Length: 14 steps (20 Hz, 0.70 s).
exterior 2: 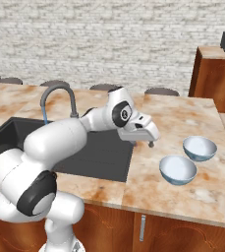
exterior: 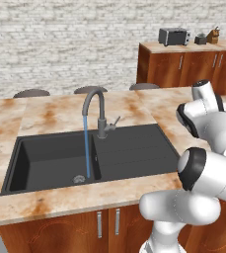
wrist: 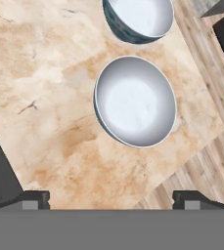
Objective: Rinse each bowl for a few seconds and place them down in the sink or on the counter.
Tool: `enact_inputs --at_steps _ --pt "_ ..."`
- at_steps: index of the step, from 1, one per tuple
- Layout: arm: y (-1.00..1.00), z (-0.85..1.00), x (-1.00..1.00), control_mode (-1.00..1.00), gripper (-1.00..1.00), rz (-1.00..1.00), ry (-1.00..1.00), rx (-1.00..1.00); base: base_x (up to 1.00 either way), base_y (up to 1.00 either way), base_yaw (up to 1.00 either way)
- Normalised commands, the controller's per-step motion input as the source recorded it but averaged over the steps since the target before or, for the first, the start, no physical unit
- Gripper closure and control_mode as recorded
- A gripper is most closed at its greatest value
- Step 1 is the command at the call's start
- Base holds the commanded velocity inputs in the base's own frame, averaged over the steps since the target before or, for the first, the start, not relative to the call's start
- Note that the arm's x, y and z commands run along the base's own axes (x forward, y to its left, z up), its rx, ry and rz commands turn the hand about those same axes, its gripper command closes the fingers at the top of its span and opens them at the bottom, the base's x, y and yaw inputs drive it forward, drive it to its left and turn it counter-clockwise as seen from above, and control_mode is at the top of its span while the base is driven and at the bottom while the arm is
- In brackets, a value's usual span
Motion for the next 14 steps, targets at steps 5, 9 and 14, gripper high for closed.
enact_inputs --at_steps 5,9,14 --pt "-0.17 -0.14 0.0 -1.0 -1.0 0.0 0.07 0.04 0.0 0.0 0.0" --pt "-0.13 -0.09 -0.01 -1.0 -1.0 0.0 0.02 0.08 0.0 0.0 0.0" --pt "-0.1 -0.1 -0.03 -1.0 -1.0 0.0 0.0 0.08 0.0 0.0 0.0"
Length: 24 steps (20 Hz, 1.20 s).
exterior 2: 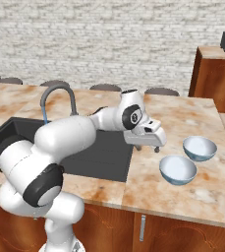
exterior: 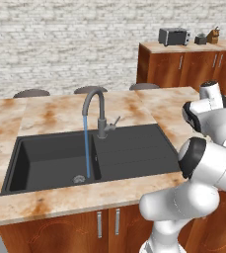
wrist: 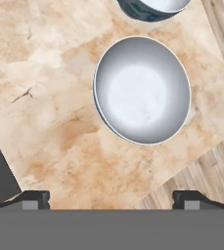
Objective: Rinse each bowl for a few seconds and place them down in the sink or on the counter.
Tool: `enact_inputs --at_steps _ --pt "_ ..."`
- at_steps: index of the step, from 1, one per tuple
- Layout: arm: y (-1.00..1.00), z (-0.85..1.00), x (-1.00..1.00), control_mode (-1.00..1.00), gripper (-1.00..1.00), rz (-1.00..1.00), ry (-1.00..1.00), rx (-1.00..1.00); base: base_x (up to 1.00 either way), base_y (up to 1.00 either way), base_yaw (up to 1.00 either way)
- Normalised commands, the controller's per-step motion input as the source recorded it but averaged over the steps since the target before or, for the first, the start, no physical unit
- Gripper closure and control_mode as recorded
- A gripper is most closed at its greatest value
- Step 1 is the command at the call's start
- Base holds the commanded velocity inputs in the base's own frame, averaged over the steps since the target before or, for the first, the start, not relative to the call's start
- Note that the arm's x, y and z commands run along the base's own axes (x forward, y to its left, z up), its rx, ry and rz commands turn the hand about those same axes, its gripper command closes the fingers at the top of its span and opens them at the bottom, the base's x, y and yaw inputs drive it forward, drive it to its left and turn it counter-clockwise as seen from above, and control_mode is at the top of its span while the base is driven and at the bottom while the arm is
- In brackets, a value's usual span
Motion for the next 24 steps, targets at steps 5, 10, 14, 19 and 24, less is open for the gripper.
enact_inputs --at_steps 5,10,14,19,24 --pt "-0.13 -0.1 0.08 -1.0 -1.0 0.03 0.0 0.05 0.0 0.0 0.0" --pt "-0.12 -0.11 0.1 -1.0 -1.0 0.05 0.0 0.03 0.0 0.0 0.0" --pt "-0.08 -0.14 0.13 -1.0 -1.0 0.06 0.0 0.02 0.0 0.0 0.0" --pt "-0.08 -0.14 0.13 -1.0 -1.0 0.06 0.0 0.03 0.0 0.0 0.0" --pt "-0.1 -0.14 0.16 -1.0 -1.0 0.05 0.0 0.03 0.0 0.0 0.0"
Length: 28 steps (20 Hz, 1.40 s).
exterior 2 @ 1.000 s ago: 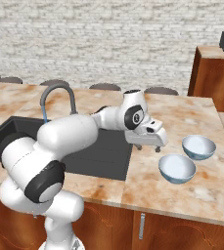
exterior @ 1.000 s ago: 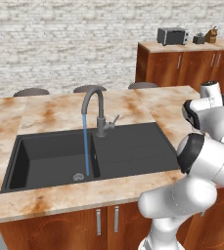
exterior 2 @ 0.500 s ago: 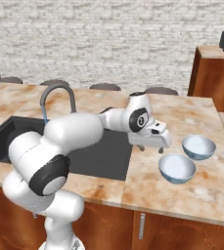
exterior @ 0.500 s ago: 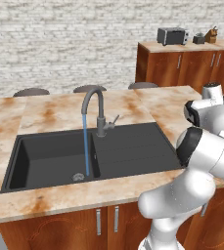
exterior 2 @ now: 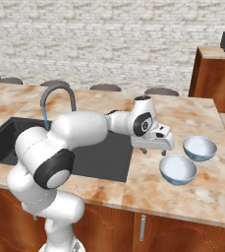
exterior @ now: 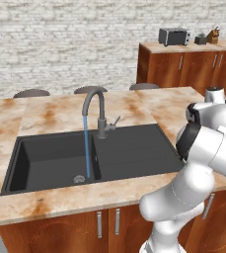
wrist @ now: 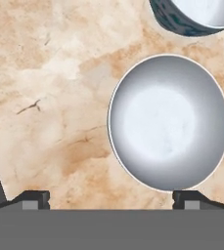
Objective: Rinse each bowl for a few seconds and place them down in the sink or on the counter.
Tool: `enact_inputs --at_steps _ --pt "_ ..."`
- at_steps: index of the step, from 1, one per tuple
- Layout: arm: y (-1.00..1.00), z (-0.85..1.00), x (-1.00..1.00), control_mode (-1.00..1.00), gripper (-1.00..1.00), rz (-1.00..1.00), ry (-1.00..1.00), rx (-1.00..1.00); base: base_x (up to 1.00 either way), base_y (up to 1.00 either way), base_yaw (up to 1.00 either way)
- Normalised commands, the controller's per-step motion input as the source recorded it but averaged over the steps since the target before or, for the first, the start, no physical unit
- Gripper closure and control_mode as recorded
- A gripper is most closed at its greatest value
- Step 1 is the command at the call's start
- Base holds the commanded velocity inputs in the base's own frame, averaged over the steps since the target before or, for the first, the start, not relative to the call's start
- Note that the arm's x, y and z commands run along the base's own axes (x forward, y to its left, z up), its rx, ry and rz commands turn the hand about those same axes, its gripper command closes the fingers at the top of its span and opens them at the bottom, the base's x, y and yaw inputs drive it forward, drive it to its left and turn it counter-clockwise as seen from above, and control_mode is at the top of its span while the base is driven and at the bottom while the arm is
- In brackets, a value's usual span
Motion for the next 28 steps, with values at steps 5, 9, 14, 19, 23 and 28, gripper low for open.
enact_inputs --at_steps 5,9,14,19,23,28 --pt "-0.14 -0.13 0.16 -1.0 -1.0 0.06 0.0 0.03 0.0 0.0 0.0" --pt "-0.11 -0.17 0.15 -1.0 -1.0 0.05 0.01 0.02 0.0 0.0 0.0" --pt "-0.07 -0.18 0.17 -1.0 -1.0 0.05 0.01 0.02 0.0 0.0 0.0" --pt "-0.09 -0.15 0.21 -1.0 -1.0 0.03 0.01 0.02 0.0 0.0 0.0" --pt "-0.16 -0.14 0.27 -1.0 -1.0 0.03 0.03 0.03 0.0 0.0 0.0" --pt "-0.16 -0.11 0.16 -1.0 -1.0 0.02 0.02 0.03 0.0 0.0 0.0"
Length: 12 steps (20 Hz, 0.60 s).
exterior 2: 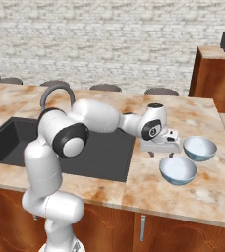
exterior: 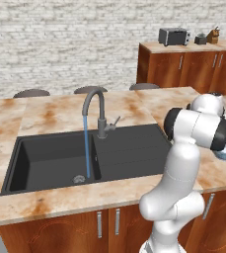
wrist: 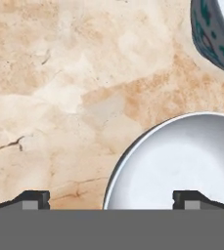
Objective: Rinse each bowl for a few seconds and place them down in the sink or on the counter.
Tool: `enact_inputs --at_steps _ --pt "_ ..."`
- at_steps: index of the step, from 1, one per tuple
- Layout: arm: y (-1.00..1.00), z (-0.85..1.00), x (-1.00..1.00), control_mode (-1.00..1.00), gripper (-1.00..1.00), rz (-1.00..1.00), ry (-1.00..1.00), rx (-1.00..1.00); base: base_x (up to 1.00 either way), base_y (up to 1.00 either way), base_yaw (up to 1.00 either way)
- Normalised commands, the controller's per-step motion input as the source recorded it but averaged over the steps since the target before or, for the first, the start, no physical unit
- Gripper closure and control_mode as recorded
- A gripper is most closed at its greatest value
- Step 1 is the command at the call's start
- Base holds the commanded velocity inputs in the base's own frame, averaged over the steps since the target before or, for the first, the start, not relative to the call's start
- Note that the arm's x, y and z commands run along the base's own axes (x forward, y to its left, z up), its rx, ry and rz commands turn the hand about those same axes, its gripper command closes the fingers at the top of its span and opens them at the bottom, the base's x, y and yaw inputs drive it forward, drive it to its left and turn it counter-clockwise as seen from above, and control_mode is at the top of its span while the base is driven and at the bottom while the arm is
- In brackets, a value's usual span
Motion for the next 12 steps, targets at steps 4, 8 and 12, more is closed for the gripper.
enact_inputs --at_steps 4,8,12 --pt "-0.19 -0.08 0.0 -1.0 -1.0 -0.02 0.01 0.03 0.0 0.0 0.0" --pt "-0.16 -0.13 -0.01 -1.0 -1.0 -0.05 0.02 0.03 0.0 0.0 0.0" --pt "-0.05 -0.19 -0.11 -1.0 -1.0 -0.09 0.01 0.02 0.0 0.0 0.0"
